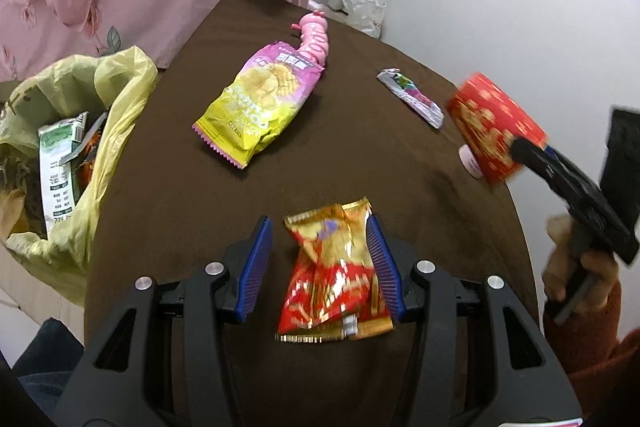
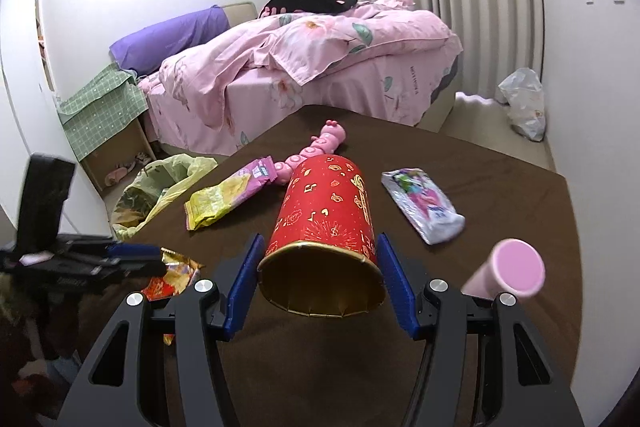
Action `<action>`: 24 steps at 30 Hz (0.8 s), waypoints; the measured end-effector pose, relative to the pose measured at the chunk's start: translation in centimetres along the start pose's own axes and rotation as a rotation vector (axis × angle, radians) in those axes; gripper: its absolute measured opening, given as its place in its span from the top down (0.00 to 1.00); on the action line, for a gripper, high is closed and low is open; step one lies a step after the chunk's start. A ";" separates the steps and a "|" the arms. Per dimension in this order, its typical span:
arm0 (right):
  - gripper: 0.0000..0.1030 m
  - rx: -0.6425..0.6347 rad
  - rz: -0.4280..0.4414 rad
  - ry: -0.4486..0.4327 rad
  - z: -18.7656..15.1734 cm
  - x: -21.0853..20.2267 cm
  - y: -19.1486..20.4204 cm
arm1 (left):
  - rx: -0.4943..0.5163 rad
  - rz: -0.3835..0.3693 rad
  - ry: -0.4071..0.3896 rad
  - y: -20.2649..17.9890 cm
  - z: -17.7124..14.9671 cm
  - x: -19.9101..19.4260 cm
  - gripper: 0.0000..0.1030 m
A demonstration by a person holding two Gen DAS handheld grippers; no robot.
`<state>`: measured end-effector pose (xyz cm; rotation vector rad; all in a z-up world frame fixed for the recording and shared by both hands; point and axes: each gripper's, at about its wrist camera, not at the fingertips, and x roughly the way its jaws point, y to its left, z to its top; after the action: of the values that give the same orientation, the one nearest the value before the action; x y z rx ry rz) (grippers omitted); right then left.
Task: Collect trash
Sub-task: 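Grasp the red paper cup with the right tool while the left tool holds the candy wrapper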
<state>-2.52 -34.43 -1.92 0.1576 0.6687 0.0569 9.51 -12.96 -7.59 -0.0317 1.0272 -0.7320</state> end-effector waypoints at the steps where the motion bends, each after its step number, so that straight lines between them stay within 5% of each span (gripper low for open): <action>1: 0.47 0.004 -0.002 0.004 -0.2 -0.1 -0.1 | -0.012 0.001 0.011 0.1 0.1 0.3 0.55; 6: 0.47 0.019 0.001 0.007 -0.7 -0.9 -0.5 | -0.051 -0.006 0.037 0.5 0.1 0.7 0.83; 16: 0.47 -0.028 0.036 -0.023 -0.2 -2.2 1.4 | -0.032 0.032 -0.128 0.3 0.1 -4.6 0.85; 24: 0.47 -0.079 0.089 -0.021 1.0 -2.0 4.5 | -0.099 0.078 -0.249 3.6 0.4 -9.0 0.85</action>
<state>-3.48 -30.30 0.78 0.1119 0.6369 0.1662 9.03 -5.21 -1.73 -0.1637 0.8208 -0.5899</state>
